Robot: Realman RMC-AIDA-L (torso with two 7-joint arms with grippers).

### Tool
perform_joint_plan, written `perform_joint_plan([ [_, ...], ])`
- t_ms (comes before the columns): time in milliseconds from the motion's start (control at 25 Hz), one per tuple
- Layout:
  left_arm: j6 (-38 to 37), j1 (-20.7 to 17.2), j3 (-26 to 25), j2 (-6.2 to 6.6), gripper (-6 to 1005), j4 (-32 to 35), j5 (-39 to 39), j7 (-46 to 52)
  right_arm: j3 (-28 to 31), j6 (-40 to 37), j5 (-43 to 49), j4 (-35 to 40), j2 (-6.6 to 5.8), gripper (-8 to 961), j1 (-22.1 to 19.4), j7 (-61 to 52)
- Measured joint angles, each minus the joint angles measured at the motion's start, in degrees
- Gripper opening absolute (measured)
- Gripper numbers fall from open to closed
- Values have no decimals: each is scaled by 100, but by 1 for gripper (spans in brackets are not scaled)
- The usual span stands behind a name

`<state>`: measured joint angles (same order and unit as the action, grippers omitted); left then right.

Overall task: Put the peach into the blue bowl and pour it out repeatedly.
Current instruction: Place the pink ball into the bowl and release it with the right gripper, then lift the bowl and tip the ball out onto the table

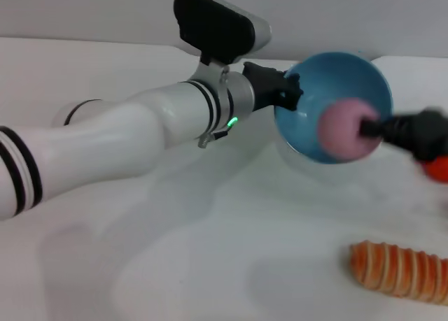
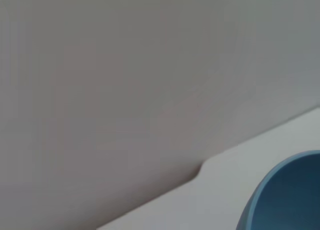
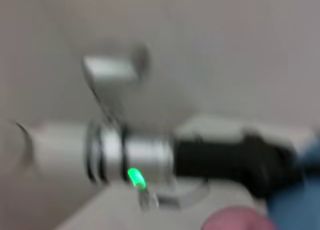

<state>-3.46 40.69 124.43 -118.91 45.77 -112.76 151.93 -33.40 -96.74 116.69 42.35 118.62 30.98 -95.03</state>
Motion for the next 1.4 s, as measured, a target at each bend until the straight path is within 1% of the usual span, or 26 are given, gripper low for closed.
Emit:
perform_joint_plan([
  [120, -24, 97, 200, 0, -1, -17, 0, 0, 1, -63, -474, 492, -12, 53, -161, -1],
  [200, -21, 120, 269, -7, -1, 8, 0, 11, -1, 115, -519, 581, -12, 58, -180, -1],
  [360, 1, 208, 449, -20, -1, 56, 3, 48, -63, 648, -481, 336, -13, 69, -150, 19],
  [480, 13, 243, 498, -20, -1, 90, 9, 50, -248, 978, -399, 227, -19, 77, -140, 28],
  [600, 22, 244, 498, -19, -1, 96, 15, 52, -372, 1137, -378, 224, -20, 86, -179, 30],
  [720, 23, 247, 494, -18, -1, 98, 18, 54, -362, 1156, -379, 227, -22, 94, -226, 31],
  [840, 24, 245, 494, -18, -1, 84, 18, 55, -329, 1125, -445, 279, -23, 321, -320, 32],
  [880, 29, 243, 494, -18, -1, 82, 18, 55, -324, 1121, -476, 293, -22, 336, -354, 33],
  [1000, 165, 215, 497, -17, -1, 86, 11, 39, -266, 1115, -853, 308, -19, 382, -597, 75],
  [1080, 309, 248, 483, -3, -1, 73, -34, -111, -214, 1033, -1274, 245, -19, 413, -876, 309],
  [1120, 309, 248, 483, -3, 0, 73, -34, -111, -206, 933, -1463, 177, -17, 413, -1033, 504],
  [1200, 335, 330, 357, 16, 0, 52, -52, -456, -152, 626, -1827, -45, -26, 413, -1389, 950],
  [1280, 334, 409, 191, 23, 0, 47, -56, -853, 19, 457, -1896, -289, -34, 413, -1636, 1154],
  [1400, 334, 575, -22, 26, 0, 44, -57, -1627, 329, 410, -1857, -829, -40, 413, -1915, 1400],
])
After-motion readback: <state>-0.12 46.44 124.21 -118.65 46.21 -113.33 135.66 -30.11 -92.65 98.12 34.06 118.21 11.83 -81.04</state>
